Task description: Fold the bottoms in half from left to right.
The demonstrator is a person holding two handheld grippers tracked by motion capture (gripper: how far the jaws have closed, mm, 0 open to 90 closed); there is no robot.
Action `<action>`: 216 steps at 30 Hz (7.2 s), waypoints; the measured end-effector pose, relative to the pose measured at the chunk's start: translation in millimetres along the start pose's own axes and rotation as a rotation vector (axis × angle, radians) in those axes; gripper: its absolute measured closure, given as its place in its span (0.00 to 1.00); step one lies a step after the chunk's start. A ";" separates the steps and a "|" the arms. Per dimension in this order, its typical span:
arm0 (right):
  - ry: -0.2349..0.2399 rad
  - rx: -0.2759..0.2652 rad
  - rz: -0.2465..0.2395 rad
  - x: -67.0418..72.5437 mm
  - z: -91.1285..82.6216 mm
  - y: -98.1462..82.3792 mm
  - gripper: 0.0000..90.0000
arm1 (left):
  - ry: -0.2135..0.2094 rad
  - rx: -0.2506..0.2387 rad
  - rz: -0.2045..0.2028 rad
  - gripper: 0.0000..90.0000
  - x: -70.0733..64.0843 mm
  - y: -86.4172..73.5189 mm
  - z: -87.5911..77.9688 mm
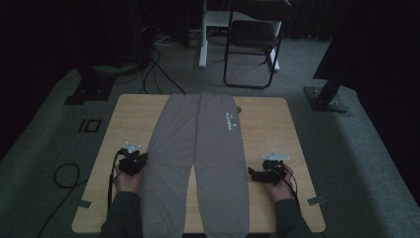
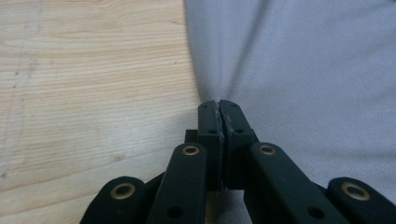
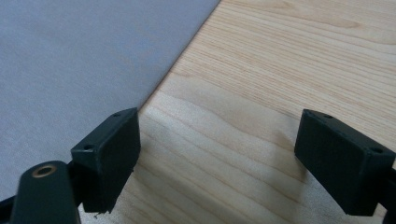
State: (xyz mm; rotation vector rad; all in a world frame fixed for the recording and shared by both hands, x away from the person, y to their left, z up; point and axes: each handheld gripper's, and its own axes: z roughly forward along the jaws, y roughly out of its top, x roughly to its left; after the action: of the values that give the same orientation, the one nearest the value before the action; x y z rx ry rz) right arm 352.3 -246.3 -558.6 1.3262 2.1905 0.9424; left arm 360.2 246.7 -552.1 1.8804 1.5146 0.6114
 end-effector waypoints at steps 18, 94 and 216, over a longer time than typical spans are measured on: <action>0.000 0.000 0.000 0.0 0.0 0.0 0.16 | -0.011 -0.017 -0.027 0.98 1.6 -2.3 -0.1; 0.014 -0.031 0.049 -0.9 -5.1 10.0 0.46 | -0.356 0.098 0.337 0.78 -190.0 79.4 58.1; -0.028 -0.023 0.047 16.1 9.1 15.2 0.61 | -0.514 -0.044 0.433 0.95 -193.1 8.8 -50.9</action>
State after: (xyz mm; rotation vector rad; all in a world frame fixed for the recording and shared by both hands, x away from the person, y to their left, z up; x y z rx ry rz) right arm 359.9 -224.1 -553.8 1.3776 2.1303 0.9581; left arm 286.5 67.3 -503.9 2.1355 0.7705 0.3002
